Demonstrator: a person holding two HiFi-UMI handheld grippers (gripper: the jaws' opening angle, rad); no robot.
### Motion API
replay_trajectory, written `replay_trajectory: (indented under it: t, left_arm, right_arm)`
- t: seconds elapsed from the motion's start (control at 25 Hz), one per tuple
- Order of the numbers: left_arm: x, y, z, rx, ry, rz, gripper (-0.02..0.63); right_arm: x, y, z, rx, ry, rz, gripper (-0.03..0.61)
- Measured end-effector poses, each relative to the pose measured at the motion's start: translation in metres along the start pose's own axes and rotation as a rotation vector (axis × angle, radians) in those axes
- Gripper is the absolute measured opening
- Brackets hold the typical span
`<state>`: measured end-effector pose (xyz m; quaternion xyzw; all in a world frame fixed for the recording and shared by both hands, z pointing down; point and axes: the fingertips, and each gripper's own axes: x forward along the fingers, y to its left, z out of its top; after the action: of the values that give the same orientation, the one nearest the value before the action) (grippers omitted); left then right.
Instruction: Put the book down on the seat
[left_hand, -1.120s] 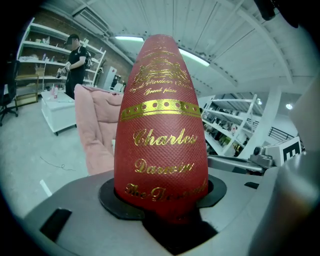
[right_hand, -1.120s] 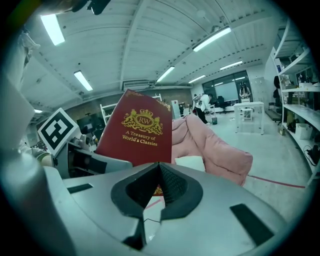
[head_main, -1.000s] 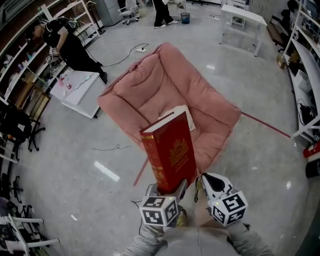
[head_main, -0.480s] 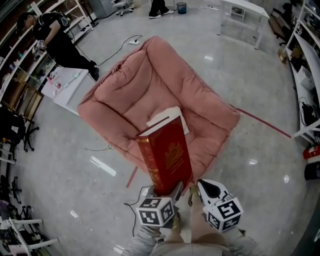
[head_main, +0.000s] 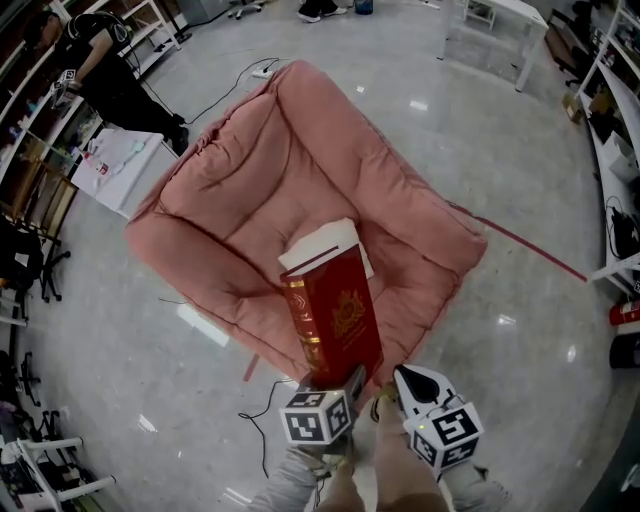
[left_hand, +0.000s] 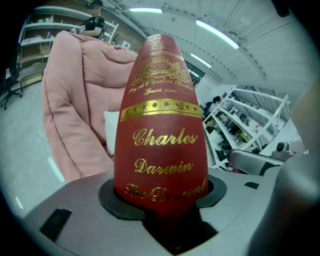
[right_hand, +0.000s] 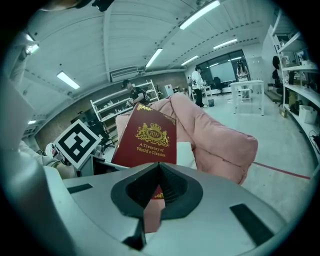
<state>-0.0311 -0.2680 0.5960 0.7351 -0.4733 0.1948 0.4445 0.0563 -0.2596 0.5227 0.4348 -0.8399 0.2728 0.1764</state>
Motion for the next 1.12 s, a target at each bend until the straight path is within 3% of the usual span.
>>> replay_trajectory:
  t: [0.48,1.12]
  left_arm:
    - [0.077,0.033,-0.017,-0.058,0.130,0.024,0.253]
    - [0.167,0.040,-0.043,-0.091,0.329,0.071,0.255]
  right_arm:
    - [0.051,-0.028,-0.022,0.034,0.075,-0.020,0.005]
    - [0.075,-0.065,-0.034,0.093,0.110,-0.012,0.005]
